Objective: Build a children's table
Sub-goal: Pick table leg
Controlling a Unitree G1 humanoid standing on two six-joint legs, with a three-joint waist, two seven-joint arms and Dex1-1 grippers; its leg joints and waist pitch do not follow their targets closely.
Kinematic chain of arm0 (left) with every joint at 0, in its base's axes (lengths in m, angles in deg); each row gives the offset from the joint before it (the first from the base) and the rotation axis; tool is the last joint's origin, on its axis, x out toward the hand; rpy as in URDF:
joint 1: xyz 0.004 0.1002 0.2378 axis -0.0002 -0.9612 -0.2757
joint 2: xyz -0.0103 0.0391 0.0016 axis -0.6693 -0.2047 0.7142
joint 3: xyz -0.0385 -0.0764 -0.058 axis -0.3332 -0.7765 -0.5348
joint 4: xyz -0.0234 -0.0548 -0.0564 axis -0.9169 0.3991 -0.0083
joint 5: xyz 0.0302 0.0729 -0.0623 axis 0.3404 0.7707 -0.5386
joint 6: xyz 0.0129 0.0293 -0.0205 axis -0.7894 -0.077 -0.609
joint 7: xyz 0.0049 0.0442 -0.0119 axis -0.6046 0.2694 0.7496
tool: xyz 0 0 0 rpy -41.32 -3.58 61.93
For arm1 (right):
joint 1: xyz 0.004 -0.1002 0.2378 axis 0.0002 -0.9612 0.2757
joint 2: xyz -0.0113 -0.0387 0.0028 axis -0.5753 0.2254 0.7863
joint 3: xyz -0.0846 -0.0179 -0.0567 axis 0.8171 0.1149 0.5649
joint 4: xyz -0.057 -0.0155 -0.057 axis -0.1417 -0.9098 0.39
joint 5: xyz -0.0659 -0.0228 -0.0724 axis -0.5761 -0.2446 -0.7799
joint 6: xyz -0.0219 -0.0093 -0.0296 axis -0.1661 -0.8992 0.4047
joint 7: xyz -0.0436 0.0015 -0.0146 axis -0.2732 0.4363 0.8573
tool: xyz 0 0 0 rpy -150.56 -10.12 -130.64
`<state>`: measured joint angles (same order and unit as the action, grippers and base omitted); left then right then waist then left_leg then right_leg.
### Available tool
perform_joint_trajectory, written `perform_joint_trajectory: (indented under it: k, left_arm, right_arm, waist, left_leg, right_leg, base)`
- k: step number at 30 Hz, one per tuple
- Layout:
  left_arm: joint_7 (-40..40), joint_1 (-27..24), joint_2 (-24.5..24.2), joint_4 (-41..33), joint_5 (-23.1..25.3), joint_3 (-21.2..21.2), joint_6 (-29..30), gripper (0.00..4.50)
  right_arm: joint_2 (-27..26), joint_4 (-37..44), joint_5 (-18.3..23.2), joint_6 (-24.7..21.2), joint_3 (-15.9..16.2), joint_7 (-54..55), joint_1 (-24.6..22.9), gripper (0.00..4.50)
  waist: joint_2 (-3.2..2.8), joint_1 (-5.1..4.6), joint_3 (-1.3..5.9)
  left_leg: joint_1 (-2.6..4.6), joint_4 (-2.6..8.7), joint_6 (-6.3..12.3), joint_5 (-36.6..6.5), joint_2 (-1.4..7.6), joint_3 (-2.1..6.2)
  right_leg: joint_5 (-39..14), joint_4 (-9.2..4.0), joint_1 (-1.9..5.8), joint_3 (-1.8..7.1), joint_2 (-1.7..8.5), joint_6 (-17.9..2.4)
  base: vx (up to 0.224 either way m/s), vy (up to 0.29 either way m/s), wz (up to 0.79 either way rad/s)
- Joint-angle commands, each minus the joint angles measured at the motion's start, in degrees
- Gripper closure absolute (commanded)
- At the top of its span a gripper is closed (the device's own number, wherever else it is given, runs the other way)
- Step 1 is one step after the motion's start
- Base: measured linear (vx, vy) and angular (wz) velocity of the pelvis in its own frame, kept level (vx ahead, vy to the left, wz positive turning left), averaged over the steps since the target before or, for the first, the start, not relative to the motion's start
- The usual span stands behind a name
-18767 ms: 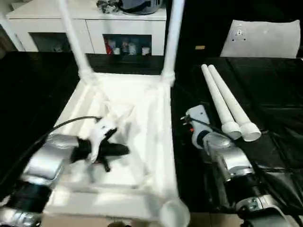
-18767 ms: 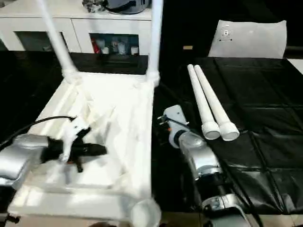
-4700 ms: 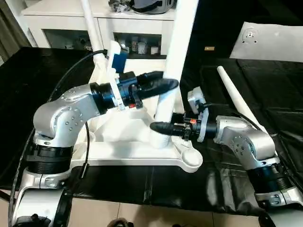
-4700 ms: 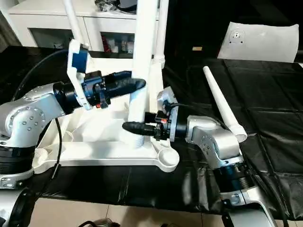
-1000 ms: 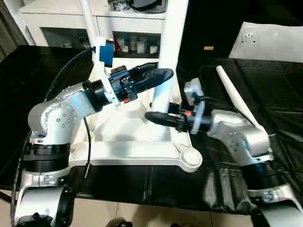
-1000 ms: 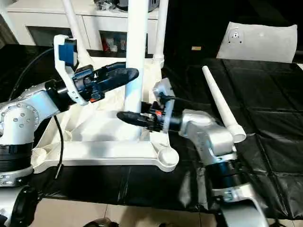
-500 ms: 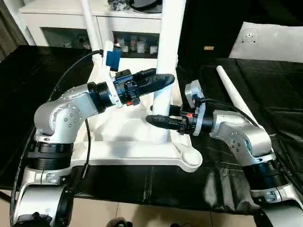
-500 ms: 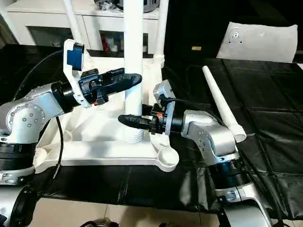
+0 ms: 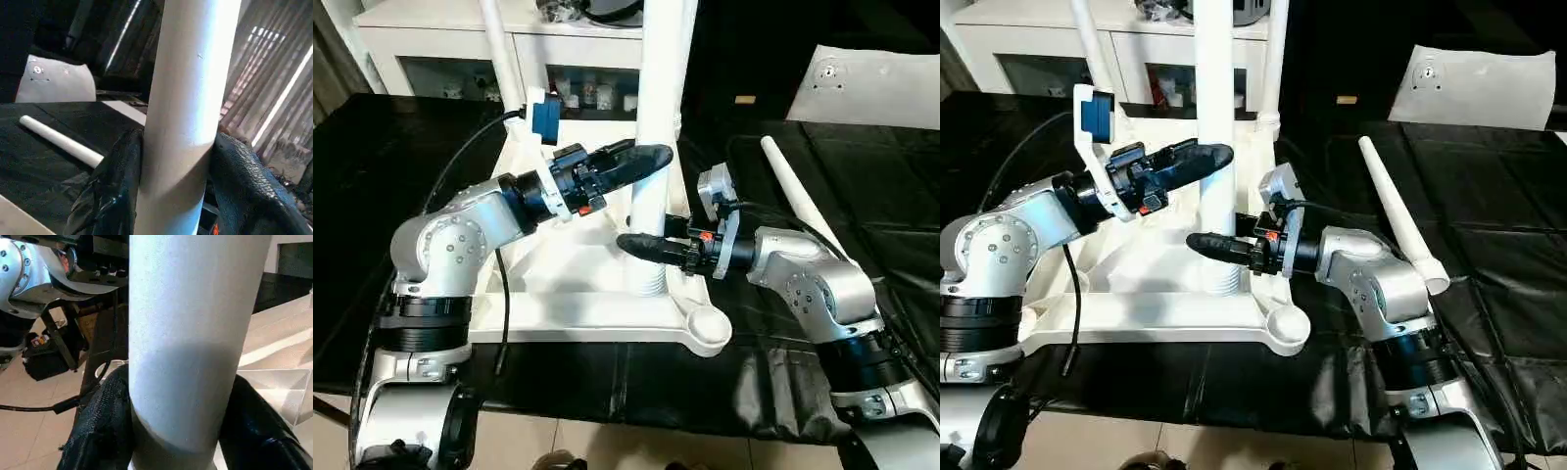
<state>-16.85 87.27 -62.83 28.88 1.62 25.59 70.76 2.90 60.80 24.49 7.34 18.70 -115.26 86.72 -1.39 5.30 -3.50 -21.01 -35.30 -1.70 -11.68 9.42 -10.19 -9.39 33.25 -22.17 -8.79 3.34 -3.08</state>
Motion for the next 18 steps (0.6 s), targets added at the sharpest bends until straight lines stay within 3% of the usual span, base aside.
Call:
perform_joint_trajectory:
  k: [1,4,6,7,8,10,12,13,14,15,18]
  left_arm:
    - [3.4,0.5,-0.9,0.3,2.5,-0.2,-1.2,2.65]
    - [4.2,0.4,-1.2,-0.5,4.0,0.7,-2.1,2.65]
    - [4.3,0.4,-1.3,-1.0,4.6,1.1,-2.5,2.67]
    - [4.1,0.4,-1.4,-1.3,4.9,1.5,-2.7,2.68]
    - [3.9,0.3,-1.5,-1.6,5.0,1.7,-2.8,2.68]
    - [3.3,0.1,-1.5,-2.0,5.3,2.2,-3.2,2.68]
    - [2.6,-0.1,-1.8,-2.4,5.7,2.8,-3.6,2.68]
    - [2.0,-0.3,-2.0,-2.9,6.0,3.4,-4.0,2.68]
    - [1.3,-0.5,-2.2,-3.5,6.2,4.0,-4.3,2.68]
    - [0.7,-0.7,-2.4,-4.1,6.4,4.6,-4.5,2.68]
    - [-0.4,-0.8,-2.5,-5.4,6.5,5.7,-4.9,2.68]
  right_arm:
    - [0.1,0.0,-2.4,0.9,0.1,2.1,1.1,1.91]
    - [-0.3,-1.0,-2.6,0.9,-0.5,3.4,1.8,1.88]
    - [-0.2,-1.1,-2.7,0.9,-0.6,3.6,1.9,1.62]
    - [-0.2,-1.3,-2.7,0.9,-0.6,3.7,1.9,1.50]
    - [-0.1,-1.5,-2.9,1.1,-0.5,3.8,2.0,1.47]
    - [0.3,-2.0,-3.2,1.3,-0.3,3.4,2.1,1.19]
    - [0.8,-2.3,-3.2,1.5,0.1,2.4,2.2,1.11]
    - [0.9,-2.5,-2.7,1.1,-0.2,1.7,2.4,1.11]
    - [1.0,-2.8,-2.1,0.3,-0.6,1.2,2.8,1.08]
    - [1.1,-2.9,-1.7,-0.2,-0.8,0.6,3.0,1.08]
    - [1.8,-2.9,-1.2,-1.1,0.1,-1.3,3.3,1.08]
  waist:
    - [0.55,0.20,4.51]
    - [0.57,0.00,4.52]
    - [0.83,-0.04,4.51]
    - [0.66,0.06,4.49]
    - [1.04,0.01,4.51]
    - [0.87,0.15,4.52]
    - [0.89,0.09,4.50]
    - [1.43,0.00,4.47]
    - [1.57,0.03,4.45]
    - [1.23,0.14,4.47]
    - [1.46,0.00,4.37]
  left_leg:
    - [0.67,3.80,2.82,-4.0,4.65,2.06]
    - [0.74,3.85,2.51,-4.1,4.76,2.15]
    - [0.68,3.79,2.58,-4.1,4.60,2.01]
    - [0.69,3.78,2.70,-3.9,4.61,2.01]
    - [0.65,3.81,2.83,-3.6,4.66,1.98]
    - [0.69,3.80,2.81,-3.5,4.74,2.02]
    - [0.67,3.82,2.80,-3.5,4.81,2.03]
    - [0.60,3.81,2.90,-3.5,4.75,1.91]
    - [0.57,3.84,2.94,-3.5,4.71,1.94]
    - [0.63,3.82,3.07,-3.5,4.74,1.98]
    - [0.70,3.87,2.90,-3.6,4.91,1.99]
  right_leg:
    - [-17.8,-3.99,3.37,4.78,6.76,-4.0]
    - [-17.2,-3.89,3.31,4.74,6.66,-4.0]
    - [-17.5,-3.89,3.42,4.80,6.78,-4.0]
    - [-17.6,-3.92,3.38,4.84,6.84,-4.0]
    - [-17.5,-3.92,3.38,4.86,6.80,-3.9]
    - [-17.1,-3.78,3.32,4.87,6.85,-4.2]
    - [-16.6,-3.74,3.34,4.87,6.88,-4.4]
    - [-16.5,-3.77,3.38,4.95,6.88,-4.3]
    - [-16.7,-3.66,3.47,4.95,6.93,-4.4]
    - [-17.1,-3.70,3.42,4.96,7.03,-4.5]
    - [-16.8,-3.69,3.34,4.95,6.91,-4.7]
  base:
    - [0.000,0.000,0.00]
    - [0.000,0.000,0.00]
    - [0.000,0.000,0.00]
    - [0.000,0.000,0.00]
    - [0.000,0.000,0.00]
    - [0.000,0.000,0.00]
    - [0.000,0.000,0.00]
    - [0.000,0.000,0.00]
    - [0.000,0.000,0.00]
    - [0.000,0.000,0.00]
    - [0.000,0.000,0.00]
